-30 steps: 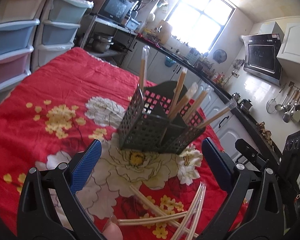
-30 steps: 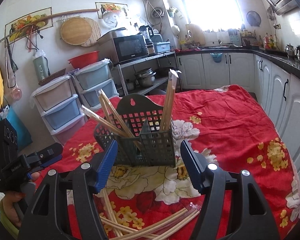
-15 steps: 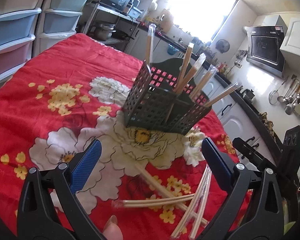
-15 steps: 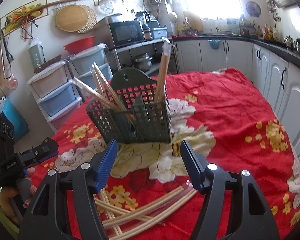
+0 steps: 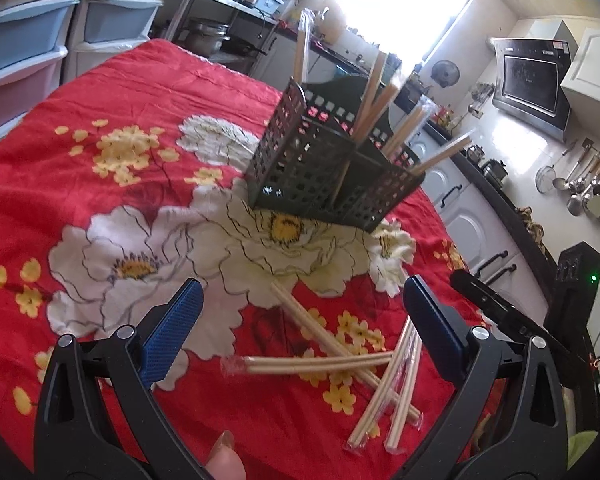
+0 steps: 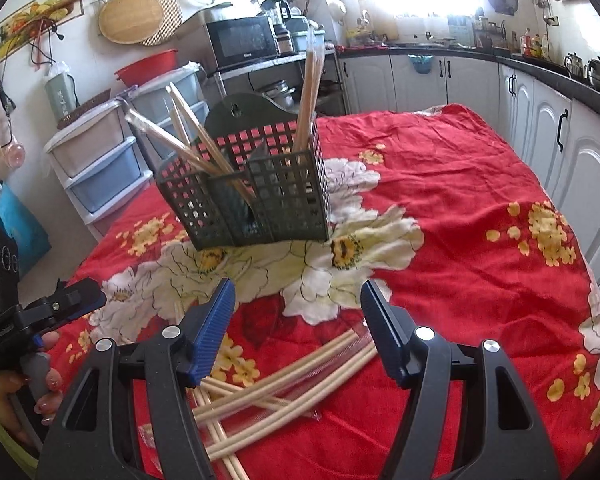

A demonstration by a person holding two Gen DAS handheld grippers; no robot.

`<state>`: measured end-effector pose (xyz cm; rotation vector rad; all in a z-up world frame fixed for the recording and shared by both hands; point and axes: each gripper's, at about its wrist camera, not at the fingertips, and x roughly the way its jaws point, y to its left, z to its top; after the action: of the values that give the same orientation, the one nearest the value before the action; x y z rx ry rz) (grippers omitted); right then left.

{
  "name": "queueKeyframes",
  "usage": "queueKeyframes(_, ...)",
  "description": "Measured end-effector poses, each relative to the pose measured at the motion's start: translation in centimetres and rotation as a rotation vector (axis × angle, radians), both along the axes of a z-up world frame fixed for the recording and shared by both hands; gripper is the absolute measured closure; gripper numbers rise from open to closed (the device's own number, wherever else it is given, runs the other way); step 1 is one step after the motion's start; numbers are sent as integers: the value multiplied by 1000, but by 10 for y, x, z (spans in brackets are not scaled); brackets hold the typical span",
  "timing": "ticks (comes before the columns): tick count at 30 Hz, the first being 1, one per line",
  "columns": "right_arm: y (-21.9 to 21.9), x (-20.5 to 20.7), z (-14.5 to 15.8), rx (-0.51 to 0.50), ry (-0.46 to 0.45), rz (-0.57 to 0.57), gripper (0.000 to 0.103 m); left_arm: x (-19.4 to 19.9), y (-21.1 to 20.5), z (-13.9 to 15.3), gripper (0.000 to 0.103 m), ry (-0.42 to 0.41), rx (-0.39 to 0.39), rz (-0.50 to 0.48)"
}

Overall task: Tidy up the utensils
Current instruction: 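Lower both tools to the remaining chopsticks on the cloth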

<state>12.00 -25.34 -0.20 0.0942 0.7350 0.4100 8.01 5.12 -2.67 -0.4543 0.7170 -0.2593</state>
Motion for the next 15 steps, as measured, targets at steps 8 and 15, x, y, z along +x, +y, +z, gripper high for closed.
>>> queueKeyframes(8, -1, -2, -19, -24, 75, 8, 42, -8, -5, -14, 16, 42, -7, -32)
queueKeyframes(15, 4, -1, -30, -41, 141, 16, 47, -12, -1, -30, 38, 110, -43, -55)
